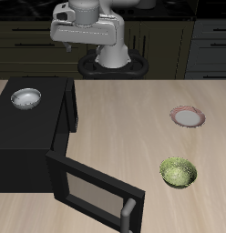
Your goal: Place the white bowl on the plate
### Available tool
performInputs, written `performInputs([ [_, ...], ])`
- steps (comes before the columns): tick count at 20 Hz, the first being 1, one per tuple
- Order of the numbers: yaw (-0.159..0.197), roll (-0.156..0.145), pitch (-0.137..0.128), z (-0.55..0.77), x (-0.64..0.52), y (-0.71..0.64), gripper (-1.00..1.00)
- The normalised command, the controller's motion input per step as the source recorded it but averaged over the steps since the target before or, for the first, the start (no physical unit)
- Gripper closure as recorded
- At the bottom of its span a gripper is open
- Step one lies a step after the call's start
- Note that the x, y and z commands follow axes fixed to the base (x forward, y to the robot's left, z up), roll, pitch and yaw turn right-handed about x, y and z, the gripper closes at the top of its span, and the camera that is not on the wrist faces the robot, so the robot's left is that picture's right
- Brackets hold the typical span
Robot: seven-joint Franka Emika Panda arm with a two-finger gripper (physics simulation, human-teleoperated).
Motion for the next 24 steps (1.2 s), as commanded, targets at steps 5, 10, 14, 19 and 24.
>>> performInputs([
  [5, 0.018, -0.026, -0.003, 0.07, 0.16, -0.23, -1.0],
  [10, 0.012, 0.0, -0.007, 0.07, 0.18, -0.23, -1.0],
  [14, 0.015, -0.012, 0.015, 0.03, 0.22, -0.28, -1.0],
  [19, 0.008, -0.04, 0.007, 0.05, 0.22, -0.35, -1.0],
  [24, 0.007, 0.015, 0.012, 0.06, 0.18, -0.23, -1.0],
])
